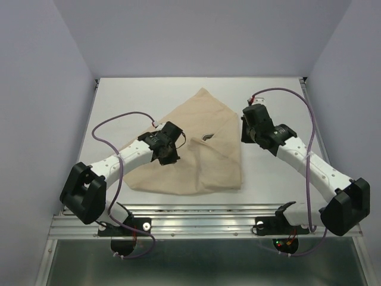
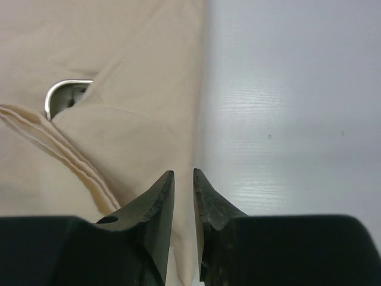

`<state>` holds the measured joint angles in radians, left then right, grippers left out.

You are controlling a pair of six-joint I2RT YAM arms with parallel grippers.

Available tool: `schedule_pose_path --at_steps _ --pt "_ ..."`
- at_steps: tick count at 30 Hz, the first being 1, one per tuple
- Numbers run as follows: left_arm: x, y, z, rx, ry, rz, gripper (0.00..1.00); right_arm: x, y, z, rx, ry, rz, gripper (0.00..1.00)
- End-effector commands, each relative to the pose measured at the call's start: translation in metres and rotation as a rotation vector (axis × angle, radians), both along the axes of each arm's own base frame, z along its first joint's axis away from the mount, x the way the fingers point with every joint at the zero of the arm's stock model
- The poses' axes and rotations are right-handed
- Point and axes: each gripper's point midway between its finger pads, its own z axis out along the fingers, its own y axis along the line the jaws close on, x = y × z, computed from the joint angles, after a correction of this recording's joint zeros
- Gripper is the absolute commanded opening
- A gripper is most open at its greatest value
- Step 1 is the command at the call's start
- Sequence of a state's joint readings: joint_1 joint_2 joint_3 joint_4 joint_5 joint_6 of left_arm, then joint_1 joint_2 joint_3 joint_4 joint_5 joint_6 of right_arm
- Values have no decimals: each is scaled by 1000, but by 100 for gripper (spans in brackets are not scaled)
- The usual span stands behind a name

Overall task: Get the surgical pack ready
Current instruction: Pack the surgical kit at the center of the board.

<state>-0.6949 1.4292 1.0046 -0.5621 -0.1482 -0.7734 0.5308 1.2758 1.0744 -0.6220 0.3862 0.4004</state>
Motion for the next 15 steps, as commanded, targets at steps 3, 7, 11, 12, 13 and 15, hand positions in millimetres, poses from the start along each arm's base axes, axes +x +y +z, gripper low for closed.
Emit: schedule_pose_path --at_steps 3,7,11,12,13,15 --pt "-7 12 -15 -12 40 5 0 10 69 48 171 -65 220 8" --pt "-4 30 -19 -33 45 44 0 -6 136 32 163 -11 363 1" --pt "1 34 -17 -64 49 33 0 -17 182 12 190 43 461 1" --pt "0 34 -17 -62 56 29 0 -16 193 0 188 66 479 1" --pt "-1 32 -17 -71 60 22 0 -16 205 1 203 70 504 1" --pt "1 31 -16 -80 48 24 0 -9 215 -18 190 101 507 1"
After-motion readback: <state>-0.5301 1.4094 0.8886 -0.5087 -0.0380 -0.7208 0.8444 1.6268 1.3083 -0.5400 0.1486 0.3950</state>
